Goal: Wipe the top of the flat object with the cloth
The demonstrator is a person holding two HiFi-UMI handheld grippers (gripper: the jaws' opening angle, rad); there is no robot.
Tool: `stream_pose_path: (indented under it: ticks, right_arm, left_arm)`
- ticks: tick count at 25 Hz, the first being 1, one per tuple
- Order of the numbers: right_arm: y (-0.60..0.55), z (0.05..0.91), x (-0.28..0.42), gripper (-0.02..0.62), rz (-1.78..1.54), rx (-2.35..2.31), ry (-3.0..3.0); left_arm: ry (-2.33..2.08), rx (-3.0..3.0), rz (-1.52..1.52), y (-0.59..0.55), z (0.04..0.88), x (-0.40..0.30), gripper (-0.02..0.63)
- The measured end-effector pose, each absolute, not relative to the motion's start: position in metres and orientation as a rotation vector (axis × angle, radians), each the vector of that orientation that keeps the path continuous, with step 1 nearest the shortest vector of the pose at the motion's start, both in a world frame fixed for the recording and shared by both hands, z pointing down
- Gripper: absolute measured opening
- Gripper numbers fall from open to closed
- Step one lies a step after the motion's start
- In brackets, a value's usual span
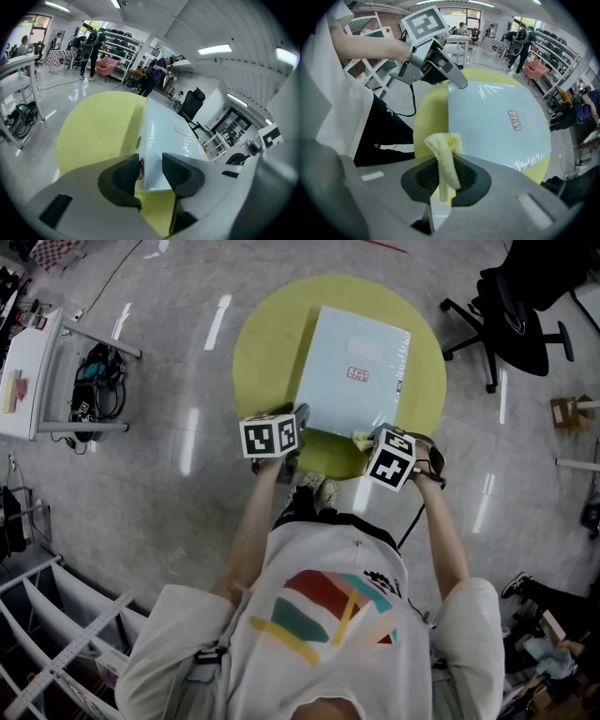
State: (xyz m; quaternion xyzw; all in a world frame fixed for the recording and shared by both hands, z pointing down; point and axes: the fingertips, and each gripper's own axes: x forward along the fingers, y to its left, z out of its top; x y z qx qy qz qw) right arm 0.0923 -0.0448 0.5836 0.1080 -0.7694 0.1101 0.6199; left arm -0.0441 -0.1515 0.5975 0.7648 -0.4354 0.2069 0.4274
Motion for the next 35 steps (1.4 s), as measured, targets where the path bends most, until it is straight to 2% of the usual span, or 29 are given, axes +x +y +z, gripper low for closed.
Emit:
stream_pose_path:
  ticks: [22,35]
  right_arm:
    - [-0.051,0.573,0.096,0.028,0.269,0.226,-1.785]
    - [-0.165,0.510,0.140,0.028,0.050,0.530,-1.742]
  left_arm:
    - [-1.083,1.908,0.511,-0.152,0.599,-0.043,0.160]
    - [-1.080,1.909,0.512,-0.152,0.599,-0.042,0.160]
